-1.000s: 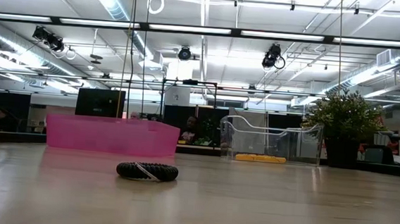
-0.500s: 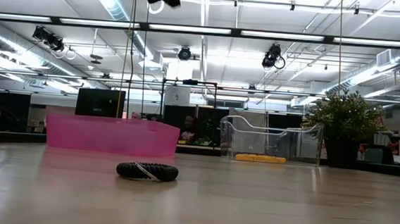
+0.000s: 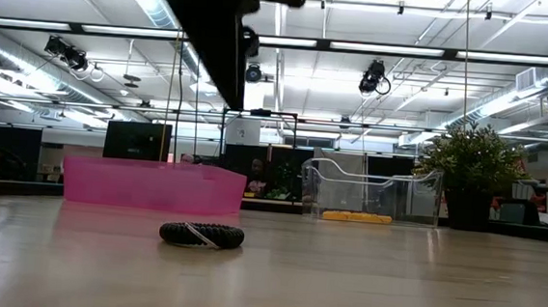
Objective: Sort spring keychains
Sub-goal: Put the black spring keychain into the pink bin
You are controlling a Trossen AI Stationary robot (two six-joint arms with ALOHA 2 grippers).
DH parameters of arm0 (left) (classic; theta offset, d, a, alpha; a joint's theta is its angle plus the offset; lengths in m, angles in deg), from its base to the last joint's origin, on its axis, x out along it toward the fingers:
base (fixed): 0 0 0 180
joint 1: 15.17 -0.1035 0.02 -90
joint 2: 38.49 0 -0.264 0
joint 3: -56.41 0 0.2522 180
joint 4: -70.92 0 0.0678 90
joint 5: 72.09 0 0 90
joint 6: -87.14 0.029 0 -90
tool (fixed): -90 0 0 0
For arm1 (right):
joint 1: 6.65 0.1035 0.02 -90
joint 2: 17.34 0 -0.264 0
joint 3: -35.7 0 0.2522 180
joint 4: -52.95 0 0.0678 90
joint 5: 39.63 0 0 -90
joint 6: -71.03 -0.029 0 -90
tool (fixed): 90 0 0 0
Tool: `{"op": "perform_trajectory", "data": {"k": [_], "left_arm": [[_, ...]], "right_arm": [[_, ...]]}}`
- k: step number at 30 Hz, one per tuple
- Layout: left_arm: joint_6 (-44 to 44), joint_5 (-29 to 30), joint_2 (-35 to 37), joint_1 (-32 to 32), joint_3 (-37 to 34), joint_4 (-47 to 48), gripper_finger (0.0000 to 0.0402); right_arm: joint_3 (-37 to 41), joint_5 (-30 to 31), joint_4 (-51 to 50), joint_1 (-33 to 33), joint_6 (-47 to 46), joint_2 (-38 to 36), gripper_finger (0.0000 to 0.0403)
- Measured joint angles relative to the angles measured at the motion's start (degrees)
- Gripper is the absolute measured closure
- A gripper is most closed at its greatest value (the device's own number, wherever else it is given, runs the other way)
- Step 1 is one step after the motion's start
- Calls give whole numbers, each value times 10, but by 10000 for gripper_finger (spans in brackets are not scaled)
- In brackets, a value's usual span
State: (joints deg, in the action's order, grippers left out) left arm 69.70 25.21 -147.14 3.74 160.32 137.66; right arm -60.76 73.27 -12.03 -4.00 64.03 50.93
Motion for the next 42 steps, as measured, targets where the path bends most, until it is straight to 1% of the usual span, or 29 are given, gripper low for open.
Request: {"op": "perform_trajectory", "data": {"k": [9, 14, 19, 25, 30, 32, 35, 38, 42], "left_arm": [[-15, -2, -49, 6, 0, -12, 204], [-17, -30, -70, 6, 0, -41, 204], [-33, -20, -94, 10, 0, -38, 204], [-34, -18, -103, 10, -6, -45, 204], [-34, 5, -103, 10, -6, -56, 204], [-33, 6, -103, 10, -6, -60, 204], [-32, 2, -114, 10, -6, -64, 204], [-41, -20, -130, 12, -6, -72, 204], [-56, -24, -141, 17, -6, -65, 205]], "right_arm": [[0, 0, 0, 0, 0, 0, 395], [0, 0, 0, 0, 0, 0, 395], [0, -1, 0, 0, 0, 0, 395], [0, -15, 0, 0, 0, 0, 395], [0, -15, 1, 0, 0, 0, 395], [0, -15, 1, 0, 0, 0, 395], [0, -15, 1, 0, 0, 0, 395], [0, -14, 1, 0, 0, 0, 395], [0, -14, -1, 0, 0, 0, 395]]}}
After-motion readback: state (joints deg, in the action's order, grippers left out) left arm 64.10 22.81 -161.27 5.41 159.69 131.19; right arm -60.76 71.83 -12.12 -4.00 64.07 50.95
